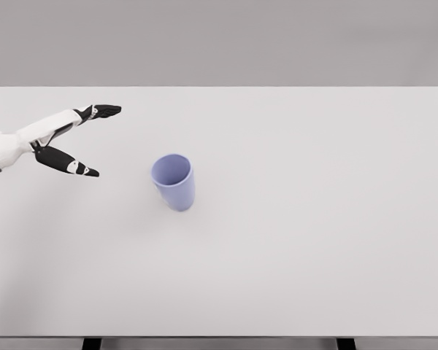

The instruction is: Flip the cup with left arm and place it on the table

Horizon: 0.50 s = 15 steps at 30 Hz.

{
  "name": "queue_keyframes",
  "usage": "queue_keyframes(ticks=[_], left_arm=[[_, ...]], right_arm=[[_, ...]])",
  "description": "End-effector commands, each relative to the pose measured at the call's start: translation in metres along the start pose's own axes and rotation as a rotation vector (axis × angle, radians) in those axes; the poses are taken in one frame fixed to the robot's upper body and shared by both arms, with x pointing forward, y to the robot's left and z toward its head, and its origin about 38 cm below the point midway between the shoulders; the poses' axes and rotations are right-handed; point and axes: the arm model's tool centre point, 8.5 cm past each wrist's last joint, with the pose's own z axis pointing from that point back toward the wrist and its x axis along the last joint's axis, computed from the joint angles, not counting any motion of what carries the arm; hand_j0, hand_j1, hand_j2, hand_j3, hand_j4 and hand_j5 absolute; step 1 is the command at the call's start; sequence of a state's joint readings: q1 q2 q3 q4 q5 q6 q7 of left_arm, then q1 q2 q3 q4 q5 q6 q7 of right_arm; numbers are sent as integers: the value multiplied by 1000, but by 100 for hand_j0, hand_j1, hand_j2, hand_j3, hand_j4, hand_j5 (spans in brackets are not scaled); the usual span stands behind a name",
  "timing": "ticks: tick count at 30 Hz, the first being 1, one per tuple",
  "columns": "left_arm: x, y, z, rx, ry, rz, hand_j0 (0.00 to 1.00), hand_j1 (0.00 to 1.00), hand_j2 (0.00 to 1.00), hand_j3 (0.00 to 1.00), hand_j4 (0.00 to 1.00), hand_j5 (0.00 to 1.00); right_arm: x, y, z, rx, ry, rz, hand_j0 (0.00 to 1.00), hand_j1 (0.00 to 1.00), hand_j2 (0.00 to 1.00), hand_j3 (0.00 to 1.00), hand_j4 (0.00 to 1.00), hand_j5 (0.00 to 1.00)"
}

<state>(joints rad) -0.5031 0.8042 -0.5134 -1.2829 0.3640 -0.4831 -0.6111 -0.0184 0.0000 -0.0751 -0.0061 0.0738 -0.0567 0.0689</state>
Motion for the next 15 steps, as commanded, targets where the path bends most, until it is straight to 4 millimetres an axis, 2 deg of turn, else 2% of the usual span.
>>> queue_keyframes(ticks=[1,15], left_arm=[[1,0,0,3,-6,3,100,100,100,100,100,100],[0,-2,0,-14,4,-28,100,100,100,100,100,100]], right_arm=[[0,0,0,0,0,0,100,100,100,100,100,100],[0,0,0,0,0,0,100,100,100,100,100,100]])
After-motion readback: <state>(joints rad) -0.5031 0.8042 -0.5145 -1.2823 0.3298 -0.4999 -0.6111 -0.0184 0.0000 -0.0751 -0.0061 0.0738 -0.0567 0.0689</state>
